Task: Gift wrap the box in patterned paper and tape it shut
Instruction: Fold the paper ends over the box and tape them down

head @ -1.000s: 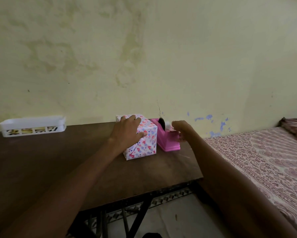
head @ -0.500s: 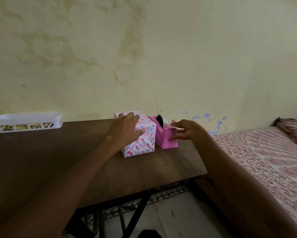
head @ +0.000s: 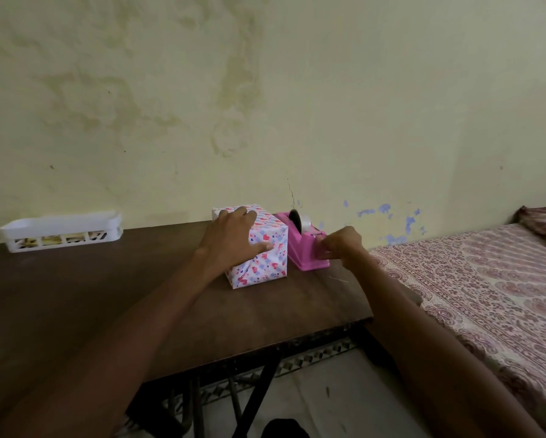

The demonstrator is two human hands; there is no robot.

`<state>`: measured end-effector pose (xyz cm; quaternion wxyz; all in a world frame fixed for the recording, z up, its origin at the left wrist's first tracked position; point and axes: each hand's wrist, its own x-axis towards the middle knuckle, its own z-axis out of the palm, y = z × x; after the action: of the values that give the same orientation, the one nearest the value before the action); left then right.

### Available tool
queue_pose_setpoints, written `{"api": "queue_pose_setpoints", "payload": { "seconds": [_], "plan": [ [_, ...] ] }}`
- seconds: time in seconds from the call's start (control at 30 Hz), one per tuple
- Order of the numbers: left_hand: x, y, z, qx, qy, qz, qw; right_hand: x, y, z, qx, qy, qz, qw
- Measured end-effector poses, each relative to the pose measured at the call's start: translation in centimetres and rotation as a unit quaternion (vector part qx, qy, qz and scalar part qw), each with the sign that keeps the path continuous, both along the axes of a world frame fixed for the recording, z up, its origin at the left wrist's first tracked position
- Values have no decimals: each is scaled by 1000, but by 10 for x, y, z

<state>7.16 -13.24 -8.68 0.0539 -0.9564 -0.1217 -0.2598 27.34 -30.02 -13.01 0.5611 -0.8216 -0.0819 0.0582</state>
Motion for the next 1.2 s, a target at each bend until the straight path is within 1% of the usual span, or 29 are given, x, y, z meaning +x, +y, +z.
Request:
{"api": "queue_pose_setpoints", "payload": {
  "seconds": [0.13, 0.2, 0.27, 0.33, 0.4, 0.47, 0.53, 0.63, 0.7, 0.87, 1.2],
  "plan": [
    [-3, -1, 3, 2, 15, 1, 1000, -5, 3, 2, -103, -132, -34, 985],
    [-4, -2, 3, -1, 19, 3, 1000, -7, -3, -5, -137, -154, -29, 978],
    [-5, -2, 3, 0, 16, 1, 1000, -13, -11, -12, -153, -173, -27, 973],
    [-3, -1, 5, 1, 15, 0, 1000, -20, -15, -15, -156, -220, -37, 962],
    [-3, 1, 5, 6, 18, 2, 1000, -37, -17, -13, -130, -259, -28, 957],
    [-4, 2, 5, 12, 26, -1, 1000, -58, -14, -9, -56, -236, 29, 970],
    [-5, 2, 4, 19, 26, -5, 999, -80, -12, -10, -7, -218, 82, 973],
    [-6, 0, 2, 30, 20, -6, 999, -105, -4, -20, 24, -220, 158, 962],
    [-6, 0, 3, 31, 16, -5, 999, -111, 6, -27, 30, -225, 186, 956],
    [-1, 2, 5, 27, 11, -5, 1000, -109, 28, -35, 29, -224, 172, 959],
    [1, 1, 3, 27, -1, -3, 1000, -106, 30, -42, 109, -206, 133, 963]
  ]
}}
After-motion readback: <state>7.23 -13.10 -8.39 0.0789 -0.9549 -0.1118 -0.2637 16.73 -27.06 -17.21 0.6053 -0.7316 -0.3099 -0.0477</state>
